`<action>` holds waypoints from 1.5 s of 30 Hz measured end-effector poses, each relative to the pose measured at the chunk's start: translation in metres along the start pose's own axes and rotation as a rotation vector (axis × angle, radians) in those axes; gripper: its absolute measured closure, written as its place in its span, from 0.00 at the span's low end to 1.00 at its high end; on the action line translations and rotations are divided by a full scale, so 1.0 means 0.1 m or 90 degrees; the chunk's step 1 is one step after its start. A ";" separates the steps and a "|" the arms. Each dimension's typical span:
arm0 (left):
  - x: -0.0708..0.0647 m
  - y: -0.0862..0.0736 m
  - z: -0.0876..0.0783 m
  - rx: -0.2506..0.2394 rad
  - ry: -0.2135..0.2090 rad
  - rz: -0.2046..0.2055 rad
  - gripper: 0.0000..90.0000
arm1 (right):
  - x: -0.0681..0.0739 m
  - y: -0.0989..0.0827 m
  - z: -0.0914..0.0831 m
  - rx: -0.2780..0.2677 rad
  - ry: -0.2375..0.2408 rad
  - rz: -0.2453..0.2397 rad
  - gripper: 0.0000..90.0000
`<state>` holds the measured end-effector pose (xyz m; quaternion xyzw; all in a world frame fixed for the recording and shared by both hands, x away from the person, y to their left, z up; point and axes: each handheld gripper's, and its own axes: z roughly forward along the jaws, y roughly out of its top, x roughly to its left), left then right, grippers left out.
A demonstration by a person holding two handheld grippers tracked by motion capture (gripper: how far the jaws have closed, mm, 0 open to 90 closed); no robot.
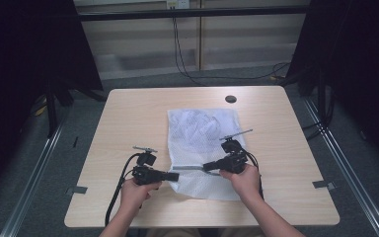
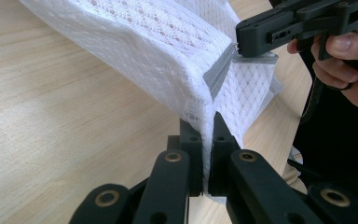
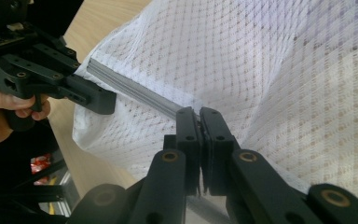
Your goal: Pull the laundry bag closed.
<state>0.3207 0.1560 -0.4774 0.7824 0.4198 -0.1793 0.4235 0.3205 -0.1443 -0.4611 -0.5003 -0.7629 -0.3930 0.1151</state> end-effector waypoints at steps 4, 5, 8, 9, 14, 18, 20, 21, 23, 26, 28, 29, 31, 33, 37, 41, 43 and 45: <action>0.00 0.00 0.00 0.000 0.001 0.000 0.98 | -0.02 0.00 -0.01 -0.001 0.003 0.007 0.97; 0.00 0.00 0.00 0.000 0.002 0.001 0.98 | -0.02 -0.01 -0.01 -0.001 0.003 0.004 0.97; 0.00 0.00 0.00 -0.002 0.000 -0.001 0.98 | -0.02 0.00 -0.02 -0.003 0.003 0.004 0.97; 0.00 0.00 0.00 -0.003 -0.001 -0.001 0.98 | -0.03 0.00 -0.02 -0.004 0.005 0.005 0.97; 0.00 0.00 0.00 0.000 0.001 0.002 0.98 | -0.02 0.00 -0.03 -0.002 0.003 0.002 0.97; 0.00 0.00 0.00 0.003 0.001 -0.001 0.98 | -0.02 0.00 -0.02 -0.001 0.003 0.003 0.97; -0.01 0.00 0.00 0.003 -0.001 0.000 0.98 | -0.02 -0.01 -0.02 -0.001 0.002 0.006 0.97; -0.01 0.00 0.00 0.003 -0.001 -0.001 0.98 | -0.02 -0.01 -0.02 -0.001 0.002 0.006 0.97; -0.01 0.00 0.00 0.005 0.003 0.001 0.98 | -0.02 -0.01 -0.02 0.001 0.002 0.005 0.97; -0.01 0.00 0.00 0.002 -0.001 -0.006 0.98 | -0.02 -0.01 -0.02 -0.001 0.004 0.006 0.97; -0.01 0.00 0.00 0.003 0.000 -0.006 0.98 | -0.02 -0.01 -0.02 -0.001 0.003 0.005 0.97; -0.01 0.00 0.00 0.004 0.002 -0.005 0.98 | -0.02 -0.01 -0.02 0.001 0.003 0.004 0.97; -0.01 0.00 -0.01 0.005 0.002 -0.005 0.98 | -0.03 -0.01 -0.01 0.002 0.003 0.004 0.97; -0.01 0.00 -0.01 0.008 0.002 -0.004 0.98 | -0.03 -0.02 -0.01 0.004 0.002 0.004 0.97; 0.00 0.00 -0.02 0.006 0.002 -0.001 0.98 | -0.06 -0.03 -0.02 0.003 -0.001 0.010 0.97; -0.01 0.00 0.00 0.007 0.004 -0.005 0.98 | -0.08 -0.04 -0.03 0.002 0.004 0.014 0.97; -0.01 0.00 0.00 0.007 0.003 -0.006 0.98 | -0.08 -0.04 -0.03 0.003 0.002 0.011 0.97; 0.00 0.00 -0.01 0.008 0.007 -0.001 0.98 | -0.08 -0.06 -0.04 0.006 0.002 0.009 0.97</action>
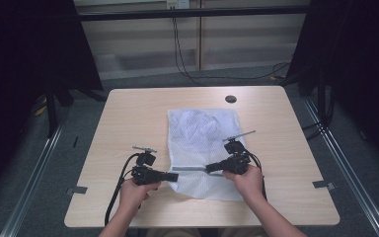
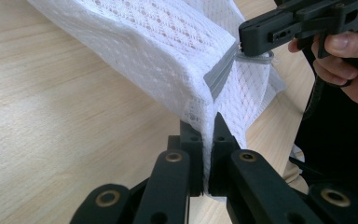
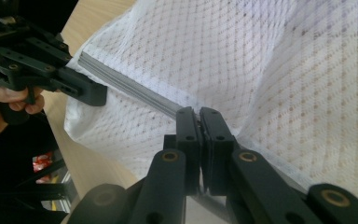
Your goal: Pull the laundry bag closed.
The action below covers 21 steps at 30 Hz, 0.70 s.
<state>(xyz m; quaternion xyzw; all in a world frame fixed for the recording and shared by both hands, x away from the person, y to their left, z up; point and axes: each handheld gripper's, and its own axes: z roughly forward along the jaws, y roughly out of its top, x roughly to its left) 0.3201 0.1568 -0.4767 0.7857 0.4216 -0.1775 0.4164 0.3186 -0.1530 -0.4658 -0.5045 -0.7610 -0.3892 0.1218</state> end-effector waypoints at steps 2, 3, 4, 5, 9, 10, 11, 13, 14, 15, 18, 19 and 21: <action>0.00 0.00 0.00 0.000 -0.002 -0.002 0.98 | 0.00 0.00 0.00 -0.001 0.002 0.000 0.97; 0.00 0.00 0.00 -0.003 -0.001 -0.003 0.98 | -0.01 -0.02 -0.02 -0.004 0.004 0.002 0.97; 0.00 0.00 -0.01 -0.001 -0.002 -0.002 0.98 | -0.02 -0.02 -0.02 -0.005 0.007 0.004 0.97; 0.00 0.00 0.00 -0.001 0.000 -0.001 0.98 | -0.02 -0.02 -0.02 -0.005 0.007 0.004 0.97; 0.00 0.00 0.00 -0.002 0.001 -0.004 0.98 | -0.02 -0.02 -0.03 -0.004 0.008 0.003 0.97; 0.00 0.00 -0.01 -0.003 0.002 -0.007 0.98 | -0.02 -0.04 -0.04 -0.002 -0.002 -0.004 0.97; 0.01 0.00 -0.02 -0.002 0.005 -0.002 0.98 | -0.03 -0.04 -0.04 -0.001 -0.002 -0.004 0.97; 0.01 -0.01 -0.02 -0.004 0.004 -0.007 0.98 | -0.05 -0.06 -0.06 -0.002 -0.004 0.001 0.97; 0.01 -0.01 -0.02 -0.001 0.002 -0.007 0.98 | -0.05 -0.06 -0.06 -0.002 -0.004 0.001 0.97; 0.01 -0.01 -0.02 -0.001 -0.001 -0.008 0.98 | -0.06 -0.06 -0.07 -0.005 -0.003 0.002 0.97; 0.01 -0.01 -0.01 -0.001 0.002 -0.008 0.98 | -0.07 -0.06 -0.10 -0.007 -0.004 0.004 0.97; 0.01 -0.01 -0.01 0.000 0.002 -0.007 0.98 | -0.07 -0.06 -0.10 -0.006 -0.005 0.004 0.97; 0.01 -0.01 -0.02 0.001 -0.002 -0.008 0.98 | -0.07 -0.06 -0.10 -0.006 -0.004 0.004 0.97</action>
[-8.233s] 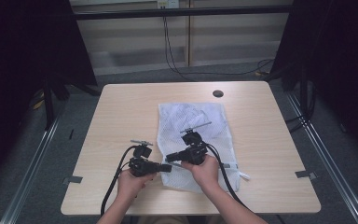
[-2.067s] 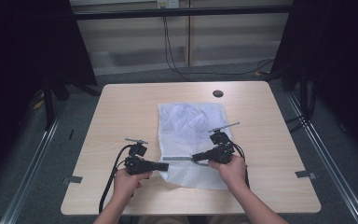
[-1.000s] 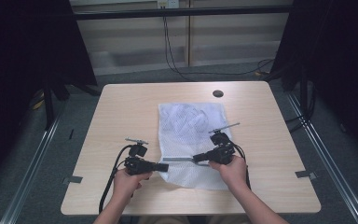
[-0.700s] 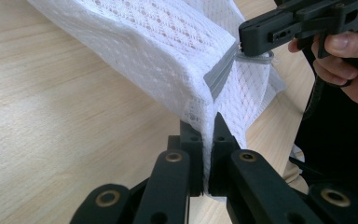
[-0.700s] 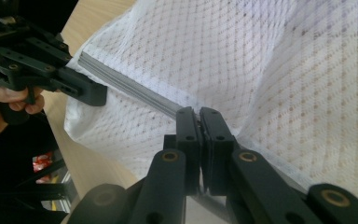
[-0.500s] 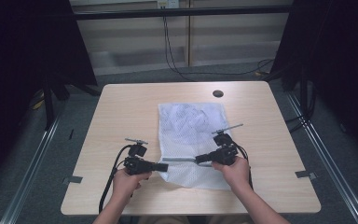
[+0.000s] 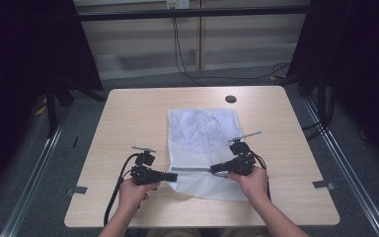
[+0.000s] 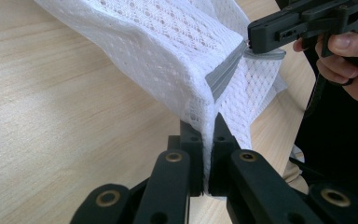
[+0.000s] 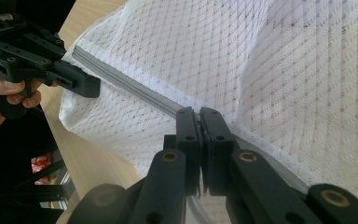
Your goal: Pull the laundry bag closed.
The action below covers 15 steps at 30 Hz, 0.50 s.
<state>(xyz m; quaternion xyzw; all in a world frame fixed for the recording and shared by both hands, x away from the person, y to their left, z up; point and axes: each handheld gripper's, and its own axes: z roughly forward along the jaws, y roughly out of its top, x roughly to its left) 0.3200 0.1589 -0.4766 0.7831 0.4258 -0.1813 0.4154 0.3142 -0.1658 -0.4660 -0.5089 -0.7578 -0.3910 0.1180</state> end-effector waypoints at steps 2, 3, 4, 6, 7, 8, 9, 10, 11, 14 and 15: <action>-0.01 0.00 0.00 0.001 0.002 -0.003 0.98 | 0.00 0.00 0.00 0.001 0.001 0.000 0.97; -0.01 0.00 0.00 0.001 0.002 -0.003 0.98 | 0.00 0.00 0.00 0.002 0.001 -0.001 0.97; -0.01 0.00 0.00 0.003 0.001 -0.001 0.98 | 0.00 0.00 0.00 0.002 0.002 0.000 0.97; -0.01 0.00 0.00 0.003 0.003 0.002 0.98 | 0.00 0.00 0.00 0.004 0.003 0.000 0.97; -0.01 0.00 0.00 0.003 0.003 0.000 0.98 | 0.00 0.00 0.00 0.005 0.002 -0.001 0.97; -0.01 0.00 0.00 0.004 0.006 -0.001 0.98 | 0.00 0.00 0.00 0.008 -0.004 -0.003 0.97; 0.00 0.00 -0.01 0.004 0.007 0.004 0.98 | -0.02 -0.01 -0.01 0.007 -0.008 -0.006 0.97; 0.00 0.00 -0.01 0.002 0.001 0.001 0.98 | -0.03 -0.01 -0.01 0.006 -0.001 0.001 0.97; 0.00 0.00 -0.01 0.003 0.003 0.003 0.98 | -0.03 -0.01 -0.02 0.004 0.001 0.003 0.97; -0.01 -0.01 0.00 0.004 0.003 -0.005 0.98 | -0.03 -0.02 -0.02 0.005 -0.003 0.000 0.97; -0.01 -0.01 0.00 0.005 0.001 -0.005 0.98 | -0.03 -0.02 -0.02 0.005 -0.003 0.000 0.97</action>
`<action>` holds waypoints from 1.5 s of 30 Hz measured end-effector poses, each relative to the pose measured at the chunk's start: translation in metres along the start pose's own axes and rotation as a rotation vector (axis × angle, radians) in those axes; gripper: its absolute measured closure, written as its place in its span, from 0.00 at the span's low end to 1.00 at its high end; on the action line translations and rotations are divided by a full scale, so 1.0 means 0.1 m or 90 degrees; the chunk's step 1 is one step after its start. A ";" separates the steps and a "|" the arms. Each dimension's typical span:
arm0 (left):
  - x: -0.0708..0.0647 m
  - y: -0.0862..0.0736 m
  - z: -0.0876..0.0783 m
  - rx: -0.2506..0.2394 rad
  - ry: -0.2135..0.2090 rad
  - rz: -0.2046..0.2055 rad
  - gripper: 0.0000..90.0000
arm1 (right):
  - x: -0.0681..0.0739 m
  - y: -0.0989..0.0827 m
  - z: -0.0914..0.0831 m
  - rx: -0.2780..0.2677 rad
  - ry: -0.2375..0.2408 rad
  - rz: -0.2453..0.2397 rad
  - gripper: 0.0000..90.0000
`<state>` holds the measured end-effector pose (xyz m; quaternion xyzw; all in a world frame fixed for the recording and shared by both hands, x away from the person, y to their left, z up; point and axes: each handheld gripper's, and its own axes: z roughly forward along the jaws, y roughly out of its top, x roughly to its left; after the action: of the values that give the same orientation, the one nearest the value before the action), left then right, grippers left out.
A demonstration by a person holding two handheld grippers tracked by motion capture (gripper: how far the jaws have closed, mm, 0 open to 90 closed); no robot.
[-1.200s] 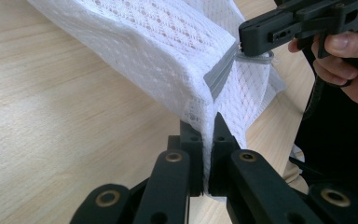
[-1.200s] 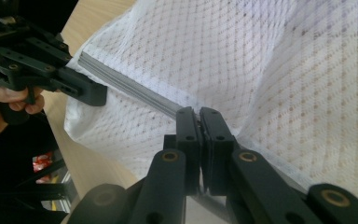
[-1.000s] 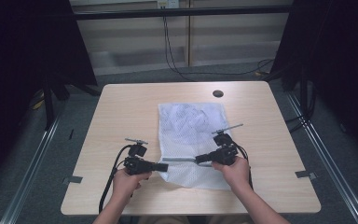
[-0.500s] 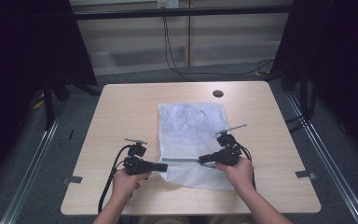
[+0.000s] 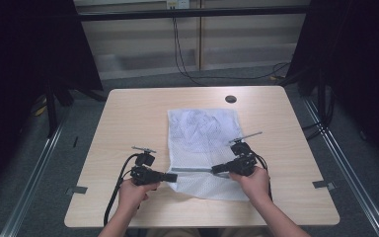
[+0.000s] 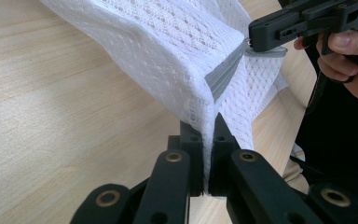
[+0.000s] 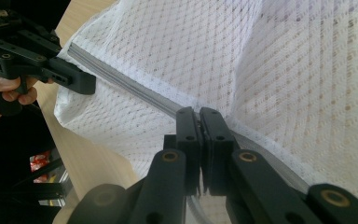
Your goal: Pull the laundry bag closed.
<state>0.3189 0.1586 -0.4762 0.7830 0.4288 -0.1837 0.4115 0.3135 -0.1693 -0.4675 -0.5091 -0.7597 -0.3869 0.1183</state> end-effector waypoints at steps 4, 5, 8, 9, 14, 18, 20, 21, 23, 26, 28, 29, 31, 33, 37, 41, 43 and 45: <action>0.00 0.00 0.00 0.002 0.001 0.005 0.98 | -0.01 -0.01 0.00 0.000 0.003 0.000 0.97; 0.00 0.00 0.00 0.001 0.001 0.002 0.98 | -0.01 -0.01 0.00 0.000 0.004 0.001 0.97; 0.01 0.00 -0.03 -0.003 0.005 0.002 0.98 | -0.04 -0.03 -0.03 0.000 -0.009 0.002 0.97; 0.01 0.00 -0.04 -0.005 0.009 0.003 0.98 | -0.05 -0.03 -0.04 -0.001 -0.013 0.003 0.97; 0.02 -0.01 -0.04 -0.007 0.003 -0.002 0.98 | -0.11 -0.06 -0.09 -0.006 -0.006 0.017 0.97; 0.02 -0.01 -0.04 -0.007 0.006 -0.001 0.98 | -0.12 -0.06 -0.10 -0.005 -0.008 0.011 0.97; 0.02 -0.01 -0.05 -0.005 0.007 0.002 0.98 | -0.11 -0.06 -0.10 -0.004 -0.007 0.011 0.97; 0.02 -0.01 -0.05 -0.005 0.007 0.002 0.98 | -0.11 -0.06 -0.10 -0.005 -0.007 0.011 0.97; 0.02 -0.01 -0.04 -0.005 0.005 -0.002 0.98 | -0.11 -0.06 -0.10 -0.003 -0.007 0.011 0.97; 0.02 -0.01 -0.04 -0.004 0.004 0.000 0.98 | -0.11 -0.06 -0.12 -0.004 -0.005 0.015 0.97; 0.02 -0.01 -0.04 -0.004 0.011 0.003 0.98 | -0.11 -0.06 -0.12 -0.003 -0.010 0.013 0.97; 0.02 -0.01 -0.04 -0.002 0.010 0.003 0.98 | -0.11 -0.06 -0.12 -0.003 -0.010 0.013 0.97; 0.02 -0.01 -0.04 -0.002 0.010 0.004 0.98 | -0.12 -0.06 -0.11 -0.004 -0.006 0.012 0.97; 0.02 -0.01 -0.04 -0.002 0.011 0.004 0.98 | -0.12 -0.06 -0.11 -0.002 -0.007 0.011 0.97; 0.02 -0.01 -0.04 -0.002 0.010 0.004 0.98 | -0.11 -0.06 -0.12 -0.001 -0.008 0.012 0.97; 0.02 -0.02 -0.04 0.000 0.008 0.002 0.98 | -0.12 -0.07 -0.13 -0.004 -0.004 0.005 0.97; 0.02 -0.02 -0.04 -0.001 0.008 0.002 0.98 | -0.12 -0.07 -0.13 -0.004 -0.004 0.007 0.97; 0.02 -0.02 -0.04 0.001 0.008 0.003 0.98 | -0.12 -0.07 -0.13 -0.003 -0.004 0.008 0.97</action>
<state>0.3183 0.1631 -0.4757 0.7856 0.4292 -0.1777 0.4087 0.3100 -0.1879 -0.4684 -0.5150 -0.7560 -0.3867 0.1171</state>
